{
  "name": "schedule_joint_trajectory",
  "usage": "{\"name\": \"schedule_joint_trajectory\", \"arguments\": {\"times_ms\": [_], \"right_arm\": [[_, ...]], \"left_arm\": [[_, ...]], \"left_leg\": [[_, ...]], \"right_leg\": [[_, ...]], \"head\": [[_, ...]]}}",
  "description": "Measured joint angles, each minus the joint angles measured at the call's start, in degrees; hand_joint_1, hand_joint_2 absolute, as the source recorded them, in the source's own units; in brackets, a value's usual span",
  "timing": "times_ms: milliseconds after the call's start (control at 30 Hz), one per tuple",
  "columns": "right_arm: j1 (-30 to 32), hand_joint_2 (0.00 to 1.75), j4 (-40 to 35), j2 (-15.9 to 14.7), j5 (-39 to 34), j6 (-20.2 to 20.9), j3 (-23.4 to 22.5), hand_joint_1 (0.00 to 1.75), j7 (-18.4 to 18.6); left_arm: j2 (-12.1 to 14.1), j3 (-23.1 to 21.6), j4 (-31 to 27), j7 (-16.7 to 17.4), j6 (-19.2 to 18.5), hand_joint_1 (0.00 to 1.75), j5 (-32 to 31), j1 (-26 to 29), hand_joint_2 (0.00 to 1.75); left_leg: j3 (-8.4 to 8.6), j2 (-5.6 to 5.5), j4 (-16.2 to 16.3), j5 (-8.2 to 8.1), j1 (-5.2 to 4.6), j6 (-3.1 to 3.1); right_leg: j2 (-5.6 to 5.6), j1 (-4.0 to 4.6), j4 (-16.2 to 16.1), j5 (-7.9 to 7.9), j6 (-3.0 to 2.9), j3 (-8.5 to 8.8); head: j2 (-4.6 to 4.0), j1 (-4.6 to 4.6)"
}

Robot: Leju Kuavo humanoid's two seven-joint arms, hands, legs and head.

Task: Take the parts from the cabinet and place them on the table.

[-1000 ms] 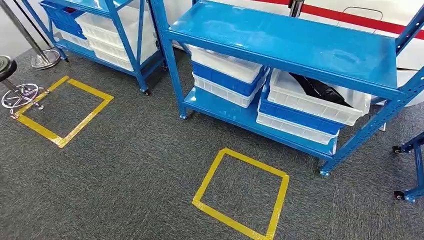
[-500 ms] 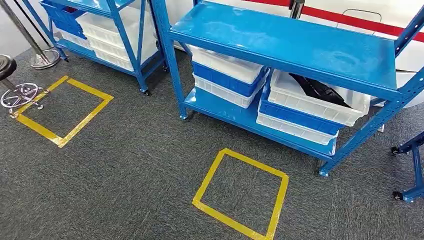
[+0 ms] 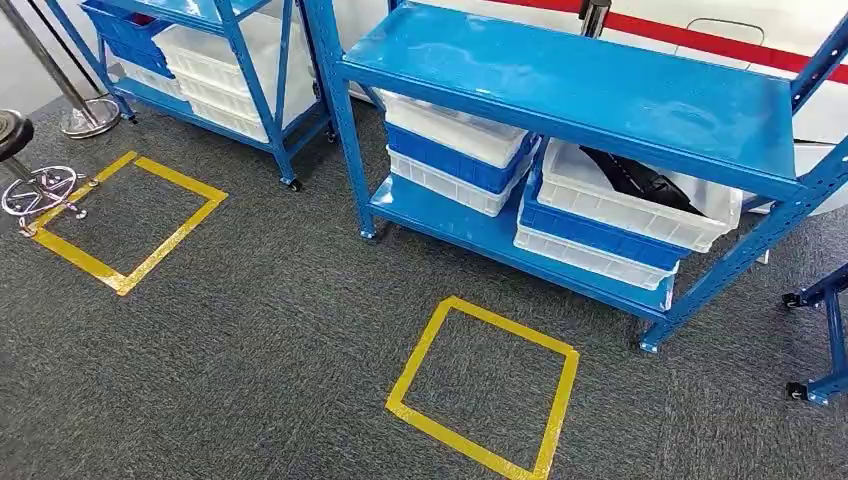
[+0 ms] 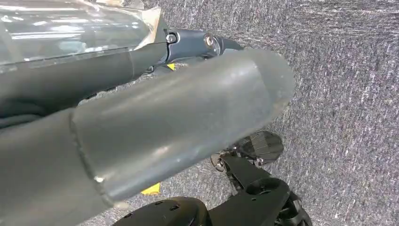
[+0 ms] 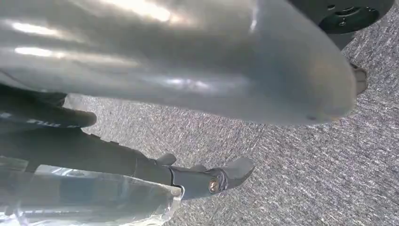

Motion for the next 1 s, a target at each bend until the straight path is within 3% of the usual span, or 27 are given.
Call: {"name": "schedule_joint_trajectory", "arguments": {"times_ms": [600,633,733,800,833,867,933,967,1000], "right_arm": [[0.0,0.0,0.0,0.0,0.0,0.0,0.0,0.0,0.0],[0.0,0.0,0.0,0.2,0.1,0.0,0.0,0.0,0.0],[0.0,0.0,0.0,0.3,0.3,0.0,0.0,0.0,0.0],[-0.1,0.0,0.0,0.5,0.3,-0.1,0.0,0.0,0.0],[-0.1,0.0,0.0,0.4,0.4,-0.1,0.0,0.0,0.0],[-0.1,0.0,0.0,0.4,0.4,-0.1,0.0,0.0,0.0],[0.0,0.0,0.0,0.4,0.5,-0.1,0.0,0.0,0.0],[0.2,0.0,0.0,0.4,0.5,-0.1,0.0,0.0,0.0],[0.3,0.0,0.0,0.3,0.5,-0.1,0.0,0.0,0.0]], "left_arm": [[0.0,0.0,0.0,0.0,0.1,0.0,0.0,0.0,0.0],[0.1,0.0,0.0,0.0,0.2,0.0,0.0,0.0,0.0],[0.1,0.0,0.0,0.0,0.6,0.0,0.0,0.0,0.0],[0.1,0.0,0.0,0.0,0.7,0.0,0.0,0.0,0.0],[0.0,0.0,0.0,-0.1,0.7,0.0,0.0,0.0,0.0],[-0.1,0.0,0.0,-0.1,0.7,0.0,0.0,0.0,0.0],[-0.2,0.0,0.0,-0.2,0.7,0.0,0.0,0.0,0.0],[-0.2,0.0,0.0,-0.2,0.7,0.0,0.0,0.0,0.0],[-0.2,0.0,0.0,-0.2,0.7,0.0,-0.1,0.0,0.0]], "left_leg": [[-0.03,0.0,0.1,-0.04,-0.02,0.01],[-0.28,-0.05,0.7,-0.31,-0.06,0.42],[-0.55,-0.06,0.9,-0.58,-0.09,1.39],[-0.1,-0.07,-0.6,0.0,-0.23,2.22],[0.86,0.17,-2.1,1.04,0.54,2.14],[1.13,0.05,-2.7,1.23,0.54,2.79],[0.99,0.26,-2.7,1.46,0.6,2.76],[0.94,0.25,-2.7,1.44,0.6,2.73],[0.95,0.22,-2.7,1.38,0.65,2.59]], "right_leg": [[0.0,-0.12,0.0,0.03,0.02,0.03],[-0.02,-0.72,-0.1,0.2,0.35,0.02],[-0.05,-0.65,-0.2,0.28,0.51,0.04],[-0.12,-0.09,-1.2,0.66,1.11,0.47],[-0.1,-0.19,-0.1,0.37,0.99,-0.06],[0.14,-0.08,2.2,-1.11,0.6,-1.28],[0.45,-0.43,11.4,-4.78,0.25,-5.92],[0.54,-0.59,15.5,-5.93,0.54,-8.06],[0.54,-0.85,17.0,-5.83,1.11,-9.04]], "head": [[0.0,0.0],[0.0,-0.02],[0.0,-0.07],[0.0,-0.09],[0.0,-0.02],[0.0,0.22],[0.0,0.33],[0.0,0.28],[0.0,0.35]]}}
